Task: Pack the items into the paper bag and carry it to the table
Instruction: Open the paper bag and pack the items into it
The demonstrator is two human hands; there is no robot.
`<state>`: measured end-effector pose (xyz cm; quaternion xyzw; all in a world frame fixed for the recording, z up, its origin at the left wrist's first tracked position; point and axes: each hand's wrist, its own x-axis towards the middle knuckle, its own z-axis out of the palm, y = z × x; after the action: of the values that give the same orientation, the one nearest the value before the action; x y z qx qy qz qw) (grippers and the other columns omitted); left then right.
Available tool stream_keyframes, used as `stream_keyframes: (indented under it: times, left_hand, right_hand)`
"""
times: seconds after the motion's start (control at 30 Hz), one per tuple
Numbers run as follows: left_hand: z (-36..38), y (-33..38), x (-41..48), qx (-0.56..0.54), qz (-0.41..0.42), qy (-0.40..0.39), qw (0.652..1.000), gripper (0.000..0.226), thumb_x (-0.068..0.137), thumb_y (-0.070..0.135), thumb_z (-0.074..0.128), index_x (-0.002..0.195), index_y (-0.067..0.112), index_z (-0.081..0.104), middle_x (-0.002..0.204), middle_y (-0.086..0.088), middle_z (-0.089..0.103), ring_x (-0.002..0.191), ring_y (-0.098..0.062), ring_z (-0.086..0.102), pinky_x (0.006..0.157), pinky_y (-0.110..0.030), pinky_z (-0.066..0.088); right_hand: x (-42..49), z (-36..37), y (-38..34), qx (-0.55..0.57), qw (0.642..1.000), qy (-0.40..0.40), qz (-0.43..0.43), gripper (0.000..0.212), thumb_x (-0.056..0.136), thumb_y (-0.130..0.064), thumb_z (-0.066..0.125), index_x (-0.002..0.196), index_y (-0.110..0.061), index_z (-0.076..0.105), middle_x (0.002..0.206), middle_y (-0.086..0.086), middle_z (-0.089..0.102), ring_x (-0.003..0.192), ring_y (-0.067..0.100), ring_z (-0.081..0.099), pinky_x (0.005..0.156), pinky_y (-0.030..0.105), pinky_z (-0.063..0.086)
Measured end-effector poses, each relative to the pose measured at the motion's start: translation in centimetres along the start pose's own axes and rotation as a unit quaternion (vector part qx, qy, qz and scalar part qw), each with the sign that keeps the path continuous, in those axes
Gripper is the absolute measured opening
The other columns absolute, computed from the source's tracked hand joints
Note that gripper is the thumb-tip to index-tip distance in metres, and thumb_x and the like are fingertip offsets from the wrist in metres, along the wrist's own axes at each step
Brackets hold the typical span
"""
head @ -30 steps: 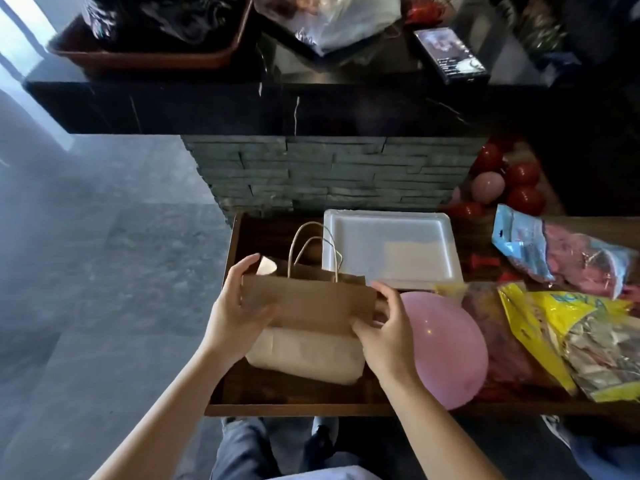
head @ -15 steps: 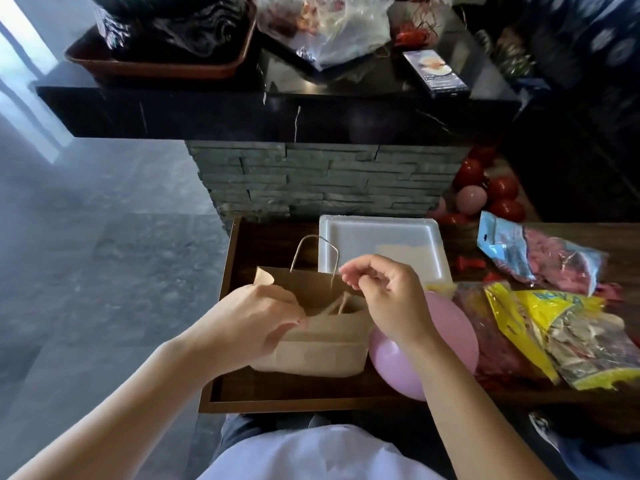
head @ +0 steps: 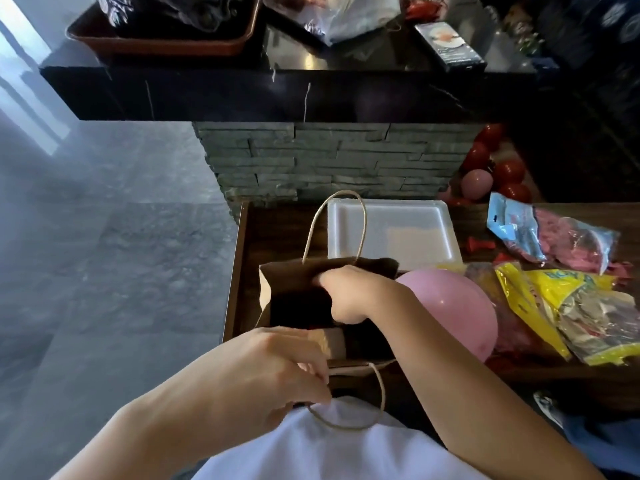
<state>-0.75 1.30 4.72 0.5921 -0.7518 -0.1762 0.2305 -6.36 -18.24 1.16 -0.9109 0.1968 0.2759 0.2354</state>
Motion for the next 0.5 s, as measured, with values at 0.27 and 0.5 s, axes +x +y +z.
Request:
stream_keyframes:
  times: [0.27, 0.5]
  left_hand:
    - [0.1, 0.6, -1.3, -0.079, -0.171, -0.051, 0.981, 0.05, 0.078, 0.002, 0.058, 0.105, 0.043, 0.069, 0.095, 0.022, 0.068, 0.085, 0.008, 0.063, 0.074, -0.009, 0.052]
    - [-1.1, 0.5, 2.9, -0.113, -0.267, 0.029, 0.956, 0.042, 0.084, 0.001, 0.045, 0.096, 0.03, 0.073, 0.095, 0.016, 0.072, 0.09, 0.002, 0.068, 0.078, -0.011, 0.053]
  right_hand:
    - [0.3, 2.4, 1.6, -0.047, 0.998, 0.029, 0.007, 0.11, 0.076, -0.015, 0.07, 0.151, -0.039, -0.007, 0.163, 0.001, 0.012, 0.148, 0.037, 0.003, 0.118, 0.057, 0.001]
    - [0.5, 4.7, 1.0, -0.032, 0.998, 0.043, -0.013, 0.109, 0.068, -0.03, 0.077, 0.148, -0.043, 0.004, 0.158, 0.002, 0.022, 0.144, 0.039, 0.015, 0.115, 0.063, 0.01]
